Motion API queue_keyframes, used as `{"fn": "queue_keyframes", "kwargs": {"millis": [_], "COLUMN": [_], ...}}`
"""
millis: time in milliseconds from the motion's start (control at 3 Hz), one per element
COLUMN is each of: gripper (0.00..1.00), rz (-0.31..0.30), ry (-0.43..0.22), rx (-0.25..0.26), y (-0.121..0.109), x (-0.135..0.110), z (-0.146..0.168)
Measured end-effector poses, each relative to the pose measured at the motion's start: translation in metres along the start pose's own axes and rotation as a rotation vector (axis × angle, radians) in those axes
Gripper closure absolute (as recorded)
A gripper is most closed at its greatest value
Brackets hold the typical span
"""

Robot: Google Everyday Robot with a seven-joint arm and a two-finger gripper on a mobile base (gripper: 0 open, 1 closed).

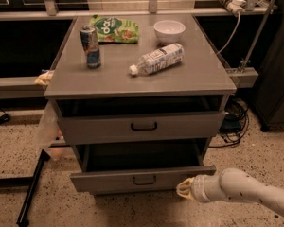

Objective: Close middle drawer

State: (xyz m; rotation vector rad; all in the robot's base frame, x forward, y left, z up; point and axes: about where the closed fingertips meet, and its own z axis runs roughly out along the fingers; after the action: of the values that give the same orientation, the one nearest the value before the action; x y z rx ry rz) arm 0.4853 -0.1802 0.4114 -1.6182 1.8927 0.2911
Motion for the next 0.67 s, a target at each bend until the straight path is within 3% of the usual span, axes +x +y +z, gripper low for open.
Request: {"fn": "queue_keyframes", "kwargs": {"millis": [667], "gripper": [1.0], "rz": [-0.105], "ry": [-0.019], "rx": [0.131], "y": [-0.038], "x": [0.0], "z": [0.015]}}
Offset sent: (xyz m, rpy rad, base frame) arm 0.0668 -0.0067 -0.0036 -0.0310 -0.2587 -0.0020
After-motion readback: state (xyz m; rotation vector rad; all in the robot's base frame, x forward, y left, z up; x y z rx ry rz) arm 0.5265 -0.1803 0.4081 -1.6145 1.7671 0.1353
